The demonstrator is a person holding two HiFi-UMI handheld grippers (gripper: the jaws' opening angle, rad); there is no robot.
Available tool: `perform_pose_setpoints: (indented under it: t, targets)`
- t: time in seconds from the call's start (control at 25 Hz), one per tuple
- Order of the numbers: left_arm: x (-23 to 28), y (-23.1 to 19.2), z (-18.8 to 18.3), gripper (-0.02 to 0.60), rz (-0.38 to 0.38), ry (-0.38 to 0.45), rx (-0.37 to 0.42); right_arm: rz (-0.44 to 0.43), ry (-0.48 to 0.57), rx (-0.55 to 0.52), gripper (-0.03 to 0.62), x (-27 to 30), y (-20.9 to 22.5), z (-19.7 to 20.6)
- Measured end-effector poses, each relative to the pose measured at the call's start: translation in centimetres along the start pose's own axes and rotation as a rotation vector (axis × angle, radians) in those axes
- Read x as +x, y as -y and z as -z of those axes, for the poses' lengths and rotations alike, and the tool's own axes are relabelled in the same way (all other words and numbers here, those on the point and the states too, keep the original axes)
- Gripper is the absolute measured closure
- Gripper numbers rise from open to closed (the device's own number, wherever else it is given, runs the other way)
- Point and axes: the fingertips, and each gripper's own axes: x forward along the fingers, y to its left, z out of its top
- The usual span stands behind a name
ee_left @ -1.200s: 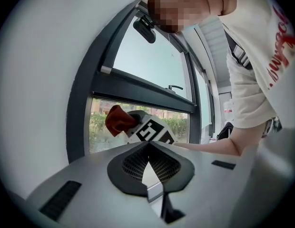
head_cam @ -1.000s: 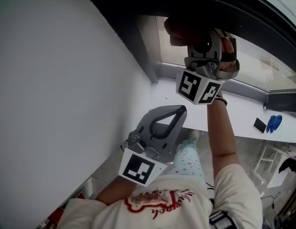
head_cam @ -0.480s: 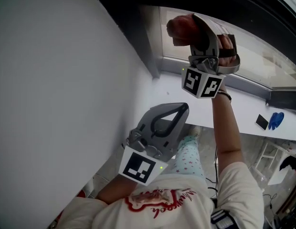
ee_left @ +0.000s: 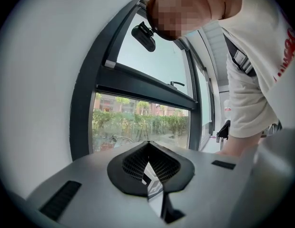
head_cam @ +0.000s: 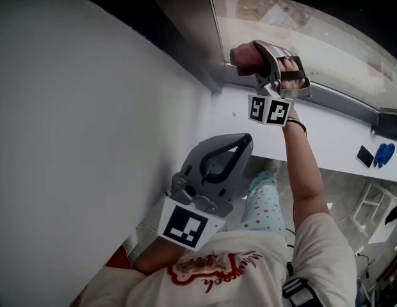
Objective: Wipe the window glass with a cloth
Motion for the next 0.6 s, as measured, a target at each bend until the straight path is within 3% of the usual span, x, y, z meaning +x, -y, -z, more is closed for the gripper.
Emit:
perform_pose_setpoints:
  t: [0.24, 0.44, 0.6]
  targets:
    - [1.2, 0.3, 3.0, 0.563, 0.022, -0.064, -0.031, -0.164, -0.054, 0.005, 0.502, 1.3, -9.5, 3.4]
    - [1.2, 0.1, 6.4, 0.563, 0.045, -0.08, -0.049, -0.227, -0.029, -0.055, 0.498, 2.3, -15.9, 5.0]
    - [1.6, 0.5, 7.0, 0.563, 0.063, -0.092, -0.055, -0.255, -0.021, -0.056, 0.5, 2.4, -17.8, 5.4]
